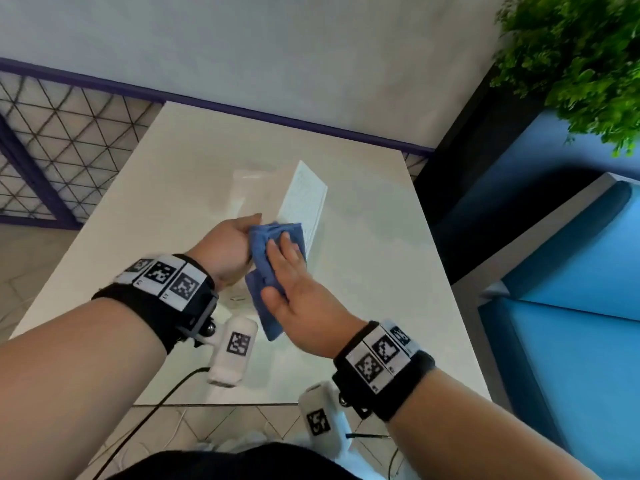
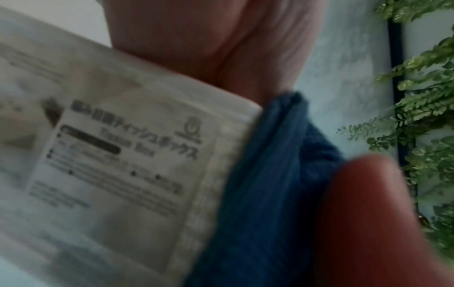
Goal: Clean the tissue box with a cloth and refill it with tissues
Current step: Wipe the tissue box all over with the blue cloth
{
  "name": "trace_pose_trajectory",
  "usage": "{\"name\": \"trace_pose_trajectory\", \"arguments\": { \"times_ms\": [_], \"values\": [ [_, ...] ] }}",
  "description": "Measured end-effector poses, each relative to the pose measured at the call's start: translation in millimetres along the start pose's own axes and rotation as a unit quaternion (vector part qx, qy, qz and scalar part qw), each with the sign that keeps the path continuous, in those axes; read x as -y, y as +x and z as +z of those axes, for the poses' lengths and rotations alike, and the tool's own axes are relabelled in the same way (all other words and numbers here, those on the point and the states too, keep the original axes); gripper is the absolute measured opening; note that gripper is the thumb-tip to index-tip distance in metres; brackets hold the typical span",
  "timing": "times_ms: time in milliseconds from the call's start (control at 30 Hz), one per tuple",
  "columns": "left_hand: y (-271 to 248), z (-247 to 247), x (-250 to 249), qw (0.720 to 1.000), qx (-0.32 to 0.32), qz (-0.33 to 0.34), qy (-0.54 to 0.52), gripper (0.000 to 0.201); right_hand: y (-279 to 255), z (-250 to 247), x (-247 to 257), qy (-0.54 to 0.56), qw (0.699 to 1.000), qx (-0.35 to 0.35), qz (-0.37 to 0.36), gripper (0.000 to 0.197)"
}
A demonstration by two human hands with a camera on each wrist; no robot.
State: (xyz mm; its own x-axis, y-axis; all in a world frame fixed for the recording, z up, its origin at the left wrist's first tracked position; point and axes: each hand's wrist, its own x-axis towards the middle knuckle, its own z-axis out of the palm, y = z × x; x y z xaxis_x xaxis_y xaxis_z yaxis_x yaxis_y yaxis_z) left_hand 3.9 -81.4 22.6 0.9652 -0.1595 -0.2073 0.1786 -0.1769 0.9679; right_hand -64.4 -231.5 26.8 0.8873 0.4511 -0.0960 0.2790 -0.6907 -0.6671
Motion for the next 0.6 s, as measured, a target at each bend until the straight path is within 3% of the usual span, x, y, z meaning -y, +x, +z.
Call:
{"name": "trace_pose_trajectory", "arguments": {
  "times_ms": [100, 133, 267, 400, 500, 600],
  "values": [
    [-7.3, 5.7, -4.7, 0.998, -0.009, 0.028, 0.055, 0.026, 9.3, -25.7, -18.1, -0.016, 1.000, -0.025, -0.008, 0.068],
    [-8.3, 8.8, -2.8, 0.995, -0.022, 0.031, 0.094, 0.032, 18.8, -38.3, -25.1, -0.027, 0.998, -0.053, 0.012, 0.068],
    [-14.1, 18.0, 6.0, 0.999, -0.010, 0.008, 0.048, 0.037, 52.0, -72.5, -39.9, -0.045, 0.985, -0.127, 0.109, 0.064],
    [-13.2, 10.2, 0.7, 0.999, -0.042, 0.002, 0.022, 0.031, 29.3, -30.2, -22.8, -0.056, 0.994, -0.093, 0.019, 0.064],
    [-11.7, 0.6, -6.5, 0.993, -0.004, -0.022, -0.113, 0.021, -4.2, 7.6, -9.9, -0.067, 0.995, -0.041, -0.065, 0.067],
    [-12.1, 0.1, -0.2, 0.998, -0.023, -0.017, -0.064, 0.022, 13.0, -14.6, -16.6, -0.064, 0.994, -0.077, -0.052, 0.067]
  ]
}}
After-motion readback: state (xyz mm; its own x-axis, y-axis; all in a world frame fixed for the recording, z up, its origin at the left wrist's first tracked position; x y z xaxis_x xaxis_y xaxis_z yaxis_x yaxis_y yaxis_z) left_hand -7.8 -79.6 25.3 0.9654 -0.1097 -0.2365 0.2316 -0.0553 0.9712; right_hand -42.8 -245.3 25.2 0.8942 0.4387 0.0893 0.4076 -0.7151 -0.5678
